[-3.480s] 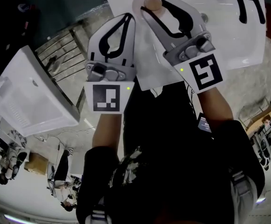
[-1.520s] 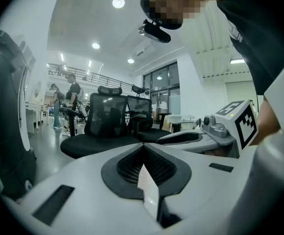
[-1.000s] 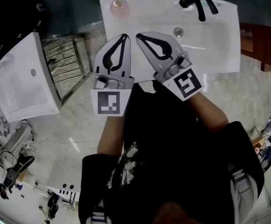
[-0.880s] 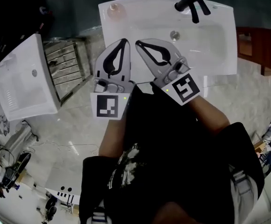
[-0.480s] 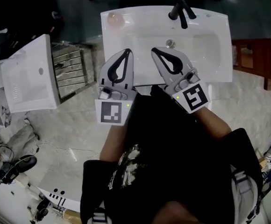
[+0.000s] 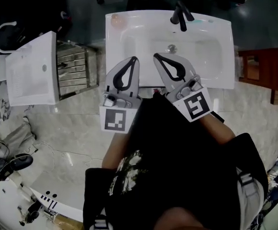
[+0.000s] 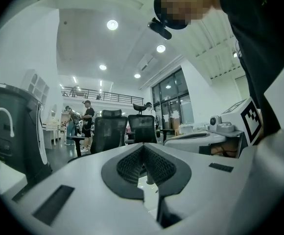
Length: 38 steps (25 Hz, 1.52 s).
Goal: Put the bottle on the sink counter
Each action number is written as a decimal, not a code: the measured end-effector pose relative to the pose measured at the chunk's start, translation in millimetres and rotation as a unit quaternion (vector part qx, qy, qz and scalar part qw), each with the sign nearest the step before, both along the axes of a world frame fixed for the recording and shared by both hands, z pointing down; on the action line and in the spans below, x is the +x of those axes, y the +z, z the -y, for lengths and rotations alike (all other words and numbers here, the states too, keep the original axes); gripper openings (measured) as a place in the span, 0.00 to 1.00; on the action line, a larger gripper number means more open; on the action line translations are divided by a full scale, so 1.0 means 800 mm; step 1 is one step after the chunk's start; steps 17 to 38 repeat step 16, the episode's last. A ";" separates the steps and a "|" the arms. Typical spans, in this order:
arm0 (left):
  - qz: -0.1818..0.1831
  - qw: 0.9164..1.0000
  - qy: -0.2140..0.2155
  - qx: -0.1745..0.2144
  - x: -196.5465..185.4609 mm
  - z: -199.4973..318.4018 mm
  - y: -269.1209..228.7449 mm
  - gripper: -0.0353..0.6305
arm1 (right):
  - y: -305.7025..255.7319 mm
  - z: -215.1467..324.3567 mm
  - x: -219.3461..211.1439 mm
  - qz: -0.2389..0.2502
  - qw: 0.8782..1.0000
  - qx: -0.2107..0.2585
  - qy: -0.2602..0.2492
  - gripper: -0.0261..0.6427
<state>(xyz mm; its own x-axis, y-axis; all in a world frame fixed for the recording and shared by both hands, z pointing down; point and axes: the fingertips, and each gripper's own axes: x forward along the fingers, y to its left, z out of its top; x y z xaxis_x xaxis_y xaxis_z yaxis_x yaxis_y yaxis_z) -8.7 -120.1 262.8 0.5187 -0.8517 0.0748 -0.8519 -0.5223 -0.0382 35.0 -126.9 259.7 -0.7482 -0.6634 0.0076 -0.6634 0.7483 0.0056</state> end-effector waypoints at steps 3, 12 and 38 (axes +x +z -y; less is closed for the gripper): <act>-0.003 1.000 -0.016 0.004 0.003 -0.006 -0.003 0.07 | 0.003 -0.005 -0.001 -0.003 1.000 0.000 -0.015 0.03; 0.006 0.999 -0.042 -0.003 -0.041 -0.030 0.016 0.07 | 0.022 -0.029 -0.045 -0.002 0.999 0.001 -0.042 0.03; 0.008 0.998 -0.053 -0.015 -0.053 -0.039 0.029 0.07 | 0.032 -0.037 -0.051 -0.001 0.999 -0.005 -0.045 0.03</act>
